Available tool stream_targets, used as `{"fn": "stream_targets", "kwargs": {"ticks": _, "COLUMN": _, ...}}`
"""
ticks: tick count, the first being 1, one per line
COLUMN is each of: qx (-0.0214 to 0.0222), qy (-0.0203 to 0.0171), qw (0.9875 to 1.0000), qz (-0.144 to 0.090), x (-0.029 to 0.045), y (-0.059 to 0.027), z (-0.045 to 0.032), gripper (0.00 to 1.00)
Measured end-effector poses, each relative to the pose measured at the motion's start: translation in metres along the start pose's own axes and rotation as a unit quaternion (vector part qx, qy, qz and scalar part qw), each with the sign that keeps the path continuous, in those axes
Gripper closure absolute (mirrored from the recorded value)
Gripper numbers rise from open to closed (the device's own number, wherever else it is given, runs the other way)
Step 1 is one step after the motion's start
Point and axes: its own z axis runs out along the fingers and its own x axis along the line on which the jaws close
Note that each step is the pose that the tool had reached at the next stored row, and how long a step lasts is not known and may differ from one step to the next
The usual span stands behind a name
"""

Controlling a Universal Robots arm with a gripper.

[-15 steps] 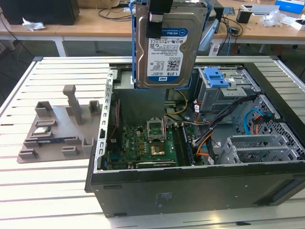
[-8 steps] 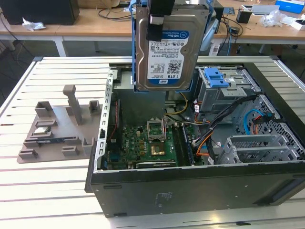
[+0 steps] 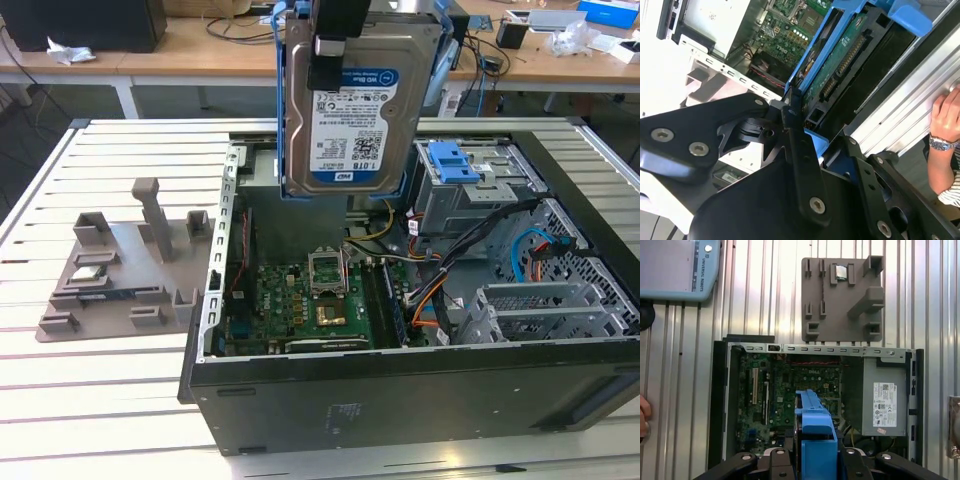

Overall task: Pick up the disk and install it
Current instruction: 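Pick up the disk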

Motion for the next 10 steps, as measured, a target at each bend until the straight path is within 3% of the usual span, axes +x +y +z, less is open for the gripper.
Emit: {"fn": "stream_targets", "kwargs": {"ticks": 10, "qx": 0.0000, "qy": 0.0000, "qw": 1.0000, "qz": 0.000, "x": 0.0125, "y": 0.0004, "z": -0.0002, "gripper": 0.63}}
